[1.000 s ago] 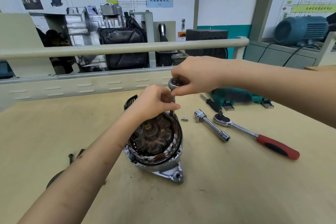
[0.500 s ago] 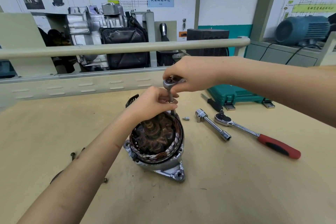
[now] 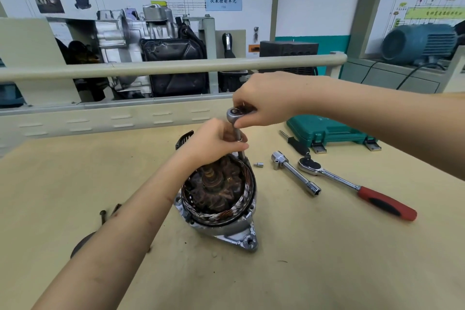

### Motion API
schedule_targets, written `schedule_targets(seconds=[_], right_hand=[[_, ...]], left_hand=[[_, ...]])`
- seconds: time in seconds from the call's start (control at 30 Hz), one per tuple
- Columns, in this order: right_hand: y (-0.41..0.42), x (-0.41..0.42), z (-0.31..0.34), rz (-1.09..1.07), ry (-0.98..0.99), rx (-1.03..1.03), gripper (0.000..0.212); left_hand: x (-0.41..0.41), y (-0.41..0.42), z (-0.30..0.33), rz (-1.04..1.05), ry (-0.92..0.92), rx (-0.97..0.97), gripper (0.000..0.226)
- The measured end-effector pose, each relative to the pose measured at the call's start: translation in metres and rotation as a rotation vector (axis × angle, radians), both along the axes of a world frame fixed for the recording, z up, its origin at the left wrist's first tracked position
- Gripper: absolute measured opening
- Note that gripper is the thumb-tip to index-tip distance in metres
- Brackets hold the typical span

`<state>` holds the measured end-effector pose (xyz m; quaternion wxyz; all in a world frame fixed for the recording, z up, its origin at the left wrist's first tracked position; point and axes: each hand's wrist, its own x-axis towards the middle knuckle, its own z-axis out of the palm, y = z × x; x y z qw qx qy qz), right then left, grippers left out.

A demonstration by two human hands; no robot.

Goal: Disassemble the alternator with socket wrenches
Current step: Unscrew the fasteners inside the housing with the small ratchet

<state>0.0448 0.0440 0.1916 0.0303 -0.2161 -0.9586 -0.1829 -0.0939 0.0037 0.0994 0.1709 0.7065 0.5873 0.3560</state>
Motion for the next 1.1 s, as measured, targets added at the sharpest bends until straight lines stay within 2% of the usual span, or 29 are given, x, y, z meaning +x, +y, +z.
schedule_targets(seconds=[0.07,0.13,0.27,0.37,0.47,0.53,0.7,0.77,0.87,0.93,1.1], right_hand=[[0.001,-0.0002,-0.0026,-0.054,0.017,0.099,0.049],[0.0026,0.0004,-0.0054,-0.068,0.048,0.099,0.053],[0.005,0.0016,-0.0048,-0.018,0.063,-0.056,0.036],[0.0046,0.0028,-0.0035,-0.027,0.03,-0.071,0.032],[0.0044,0.0027,-0.0046,-0.099,0.0,0.079,0.05],[0.0038,0.0017,-0.0064,-0.138,0.015,0.085,0.056],[0.0012,0.002,-0.0064,-0.047,0.058,-0.083,0.033],[0.0002,0.0025,-0.0049,-0.039,0.043,-0.053,0.034],[-0.0008,0.0009,-0.0058,-0.097,0.032,0.107,0.049],[-0.0012,-0.0009,-0.0085,-0.12,0.055,0.114,0.05],[-0.0012,-0.0011,-0.0075,-0.004,0.077,-0.09,0.028]], left_hand=[[0.003,0.0026,-0.0006,0.061,0.103,0.073,0.015],[0.0036,0.0052,-0.0012,0.087,0.109,0.088,0.019],[-0.002,0.0028,0.0037,-0.003,-0.049,-0.073,0.005],[-0.0024,0.002,0.0037,-0.02,-0.06,-0.064,0.017],[0.0036,0.0028,0.0002,0.082,0.067,0.05,0.02],[0.006,0.0037,-0.0008,0.104,0.07,0.068,0.018],[0.0014,-0.0004,0.0043,-0.004,-0.029,-0.042,0.007],[0.0008,-0.0004,0.0033,0.023,-0.014,-0.02,0.014],[0.0056,0.0025,0.0005,0.116,0.121,0.068,0.016],[0.0064,0.0044,0.0006,0.135,0.164,0.086,0.023],[0.0011,-0.0007,0.0031,0.019,0.016,-0.026,0.005]])
